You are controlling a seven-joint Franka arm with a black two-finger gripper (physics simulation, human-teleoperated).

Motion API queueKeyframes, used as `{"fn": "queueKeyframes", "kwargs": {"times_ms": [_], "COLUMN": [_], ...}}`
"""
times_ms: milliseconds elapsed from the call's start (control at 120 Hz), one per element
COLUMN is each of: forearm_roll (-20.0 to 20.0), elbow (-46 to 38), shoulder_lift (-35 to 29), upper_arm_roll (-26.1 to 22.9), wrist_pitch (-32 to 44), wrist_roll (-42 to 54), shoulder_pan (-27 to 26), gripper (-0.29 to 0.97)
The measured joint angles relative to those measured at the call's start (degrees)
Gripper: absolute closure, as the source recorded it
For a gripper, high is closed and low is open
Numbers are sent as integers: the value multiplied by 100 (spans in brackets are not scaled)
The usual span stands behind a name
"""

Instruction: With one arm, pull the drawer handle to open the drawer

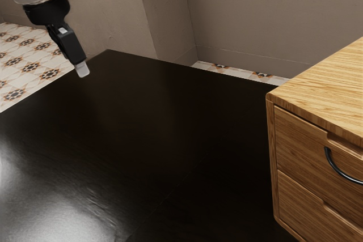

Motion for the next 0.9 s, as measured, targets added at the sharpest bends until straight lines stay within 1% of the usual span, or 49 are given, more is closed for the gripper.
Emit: {"fn": "queueKeyframes", "kwargs": {"times_ms": [233,308,342,367,400,433,483,508,550,633,700,783,900], "forearm_roll": [-29,-38,-37,-30,-17,28,291,379,455,-45,-324,-534,-748], "elbow": [-111,-132,-208,-299,-419,-668,-1156,-1285,-1403,-1496,-1574,-1600,-1552], "shoulder_lift": [88,251,151,-43,-327,-567,-759,-808,-840,-913,-1188,-1451,-1567], "upper_arm_roll": [18,3,16,47,142,276,380,451,490,416,332,285,-86], "wrist_pitch": [-81,-133,-137,-124,-105,-89,-69,-58,-27,202,329,381,496], "wrist_roll": [618,1290,1713,2025,2427,2805,3331,3573,4000,4938,5592,6251,6877], "shoulder_pan": [-116,-133,-154,-221,-576,-1216,-2051,-2301,-2528,-2763,-2922,-3120,-3149], "gripper": [0,0,0,0,0,0,0,0,0,0,0,0,1]}}
